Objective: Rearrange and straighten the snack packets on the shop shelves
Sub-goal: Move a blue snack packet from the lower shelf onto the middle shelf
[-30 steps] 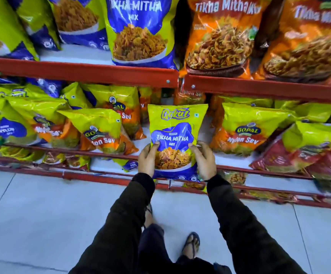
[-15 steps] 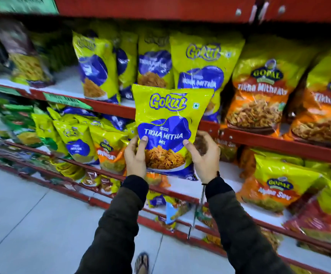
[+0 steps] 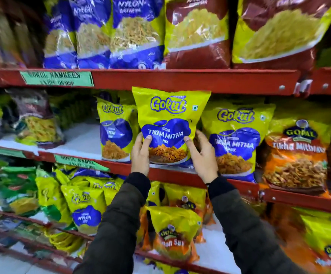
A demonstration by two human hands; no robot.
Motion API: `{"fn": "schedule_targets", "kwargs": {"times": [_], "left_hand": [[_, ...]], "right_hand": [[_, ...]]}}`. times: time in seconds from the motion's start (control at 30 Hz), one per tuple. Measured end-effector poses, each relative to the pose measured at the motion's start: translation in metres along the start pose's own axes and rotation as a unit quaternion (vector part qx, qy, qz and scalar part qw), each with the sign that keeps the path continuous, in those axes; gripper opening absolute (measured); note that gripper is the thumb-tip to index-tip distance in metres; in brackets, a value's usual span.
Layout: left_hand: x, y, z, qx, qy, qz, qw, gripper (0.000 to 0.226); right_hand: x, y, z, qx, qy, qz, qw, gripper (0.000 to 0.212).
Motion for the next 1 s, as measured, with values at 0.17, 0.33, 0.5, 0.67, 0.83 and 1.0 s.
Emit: {"fn": "schedule_targets", "kwargs": {"times": [0.17,0.33,0.5,0.67,0.83,1.0], "left_hand": [[0.057,0.001,-0.024,0.057,-0.048,-0.045,0.996,0.038],[0.081,0.009,-0.042,0.081,-0.106,-0.080,0.988,0.014],[0.058,0.008,-0.066,0.049,-0.076,-0.023,0.996,0.034],[0.034,0.017,-0.086,0.037,-0.060,0.035,0.997,0.032],[0.027,0.011,-0.094,-0.008,-0.044,0.083,0.996,0.024],[0.023,0.008,-0.098,-0.046,-0.032,0.095,0.994,0.024]], "right_hand": [[-0.042,0.019,-0.004,-0.026,0.081,0.026,0.996,0.056],[-0.063,0.017,-0.013,-0.044,0.139,0.032,0.989,0.062],[-0.044,0.002,-0.032,-0.117,0.109,-0.030,0.987,0.047],[-0.016,-0.015,-0.042,-0.201,0.057,0.005,0.978,0.019],[-0.005,-0.029,-0.048,-0.221,0.031,0.022,0.975,0.011],[-0.006,-0.038,-0.056,-0.238,0.051,0.045,0.969,0.019]]}}
Point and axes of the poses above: each hand's wrist, its own z-axis away from the middle knuckle, its own y-axis out of the palm, x = y × z, the point moved 10 cm from there along -z, towards the middle knuckle, and after that the axes turned 5 degrees about -z, right-handed, at the moved point
